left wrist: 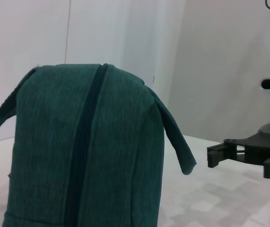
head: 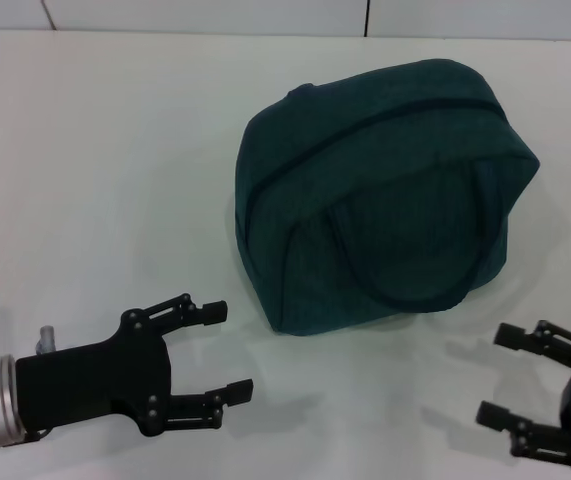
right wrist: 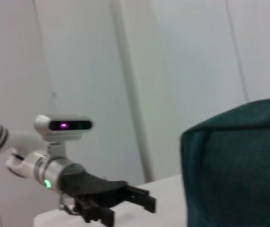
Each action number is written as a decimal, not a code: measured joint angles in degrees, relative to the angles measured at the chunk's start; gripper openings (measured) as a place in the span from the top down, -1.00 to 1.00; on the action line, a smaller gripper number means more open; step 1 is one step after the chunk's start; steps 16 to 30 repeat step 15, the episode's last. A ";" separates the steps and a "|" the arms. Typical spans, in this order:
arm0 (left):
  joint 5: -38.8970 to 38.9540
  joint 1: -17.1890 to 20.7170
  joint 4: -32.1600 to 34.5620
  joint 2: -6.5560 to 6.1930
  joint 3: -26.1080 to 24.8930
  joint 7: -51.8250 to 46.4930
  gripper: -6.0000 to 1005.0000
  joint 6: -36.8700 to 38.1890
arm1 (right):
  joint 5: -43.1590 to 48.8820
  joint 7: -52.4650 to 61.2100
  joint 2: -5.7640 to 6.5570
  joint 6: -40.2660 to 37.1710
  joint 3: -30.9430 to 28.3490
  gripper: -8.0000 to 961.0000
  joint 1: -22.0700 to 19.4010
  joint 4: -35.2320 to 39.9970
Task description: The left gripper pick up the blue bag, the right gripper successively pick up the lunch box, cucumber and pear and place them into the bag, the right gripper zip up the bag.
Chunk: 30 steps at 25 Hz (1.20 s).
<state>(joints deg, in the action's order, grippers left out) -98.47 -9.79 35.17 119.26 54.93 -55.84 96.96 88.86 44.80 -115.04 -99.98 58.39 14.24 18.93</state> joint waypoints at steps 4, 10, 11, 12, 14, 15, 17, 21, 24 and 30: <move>-0.03 0.02 -0.01 -0.13 0.00 0.02 -0.77 0.23 | -0.36 -0.08 -0.20 -0.01 0.97 -0.70 1.31 -1.05; 0.19 0.69 0.04 -0.50 -0.11 0.02 -0.77 1.40 | -0.56 -0.20 -0.31 -0.01 0.78 -0.70 1.77 -1.09; 0.21 0.72 0.05 -0.52 -0.33 0.03 -0.77 1.52 | -0.57 -0.21 -0.31 -0.02 0.73 -0.70 1.87 -1.09; 0.21 0.74 0.06 -0.53 -0.52 0.02 -0.77 1.68 | -0.58 -0.21 -0.32 -0.04 0.68 -0.70 1.94 -1.09; 0.17 0.74 0.07 -0.53 -0.76 0.03 -0.77 2.04 | -0.59 -0.21 -0.33 -0.06 0.60 -0.70 2.04 -1.10; 0.17 0.74 0.07 -0.53 -0.78 0.03 -0.77 2.18 | -0.60 -0.22 -0.34 -0.06 0.52 -0.70 2.06 -1.10; 0.17 0.74 0.07 -0.53 -0.78 0.03 -0.77 2.18 | -0.60 -0.22 -0.34 -0.06 0.52 -0.70 2.06 -1.10; 0.17 0.74 0.07 -0.53 -0.78 0.03 -0.77 2.18 | -0.60 -0.22 -0.34 -0.06 0.52 -0.70 2.06 -1.10; 0.17 0.74 0.07 -0.53 -0.78 0.03 -0.77 2.18 | -0.60 -0.22 -0.34 -0.06 0.52 -0.70 2.06 -1.10; 0.17 0.74 0.07 -0.53 -0.78 0.03 -0.77 2.18 | -0.60 -0.22 -0.34 -0.06 0.52 -0.70 2.06 -1.10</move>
